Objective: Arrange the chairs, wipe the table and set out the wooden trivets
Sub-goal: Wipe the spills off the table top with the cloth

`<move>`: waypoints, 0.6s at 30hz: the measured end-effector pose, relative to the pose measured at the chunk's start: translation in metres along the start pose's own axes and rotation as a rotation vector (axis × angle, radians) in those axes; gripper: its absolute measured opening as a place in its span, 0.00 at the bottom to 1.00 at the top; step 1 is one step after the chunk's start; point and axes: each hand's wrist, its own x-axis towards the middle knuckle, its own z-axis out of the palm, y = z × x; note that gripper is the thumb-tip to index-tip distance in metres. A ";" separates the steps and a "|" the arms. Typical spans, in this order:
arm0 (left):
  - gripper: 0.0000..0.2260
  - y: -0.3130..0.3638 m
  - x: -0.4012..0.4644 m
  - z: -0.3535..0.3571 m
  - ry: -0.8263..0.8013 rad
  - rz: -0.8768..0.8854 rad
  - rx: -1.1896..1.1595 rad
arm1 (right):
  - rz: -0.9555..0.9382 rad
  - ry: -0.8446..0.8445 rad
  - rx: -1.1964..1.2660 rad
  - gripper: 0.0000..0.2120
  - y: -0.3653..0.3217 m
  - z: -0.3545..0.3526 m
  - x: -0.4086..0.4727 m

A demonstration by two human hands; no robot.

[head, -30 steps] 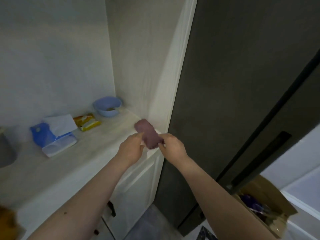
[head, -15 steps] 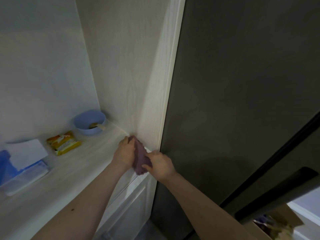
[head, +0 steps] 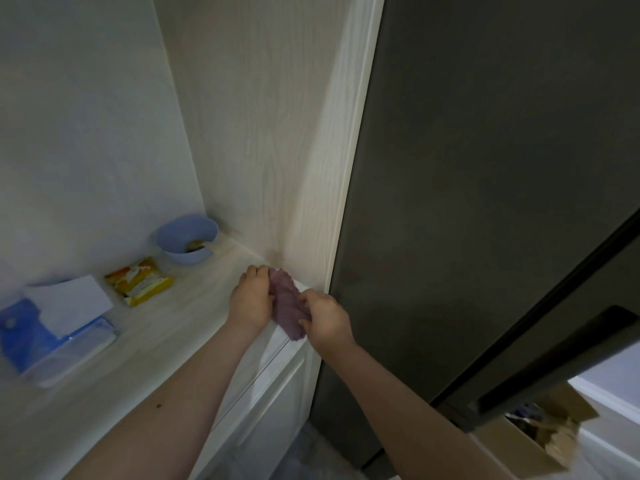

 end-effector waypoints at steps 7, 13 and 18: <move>0.01 -0.012 -0.017 -0.012 0.014 0.088 -0.250 | 0.161 0.056 0.149 0.19 -0.010 0.003 -0.018; 0.02 0.014 -0.039 -0.029 0.108 0.304 -0.349 | 0.229 0.225 0.335 0.20 -0.009 -0.008 -0.051; 0.03 0.060 -0.071 -0.035 0.026 0.514 -0.408 | 0.289 0.371 0.392 0.24 -0.005 -0.027 -0.098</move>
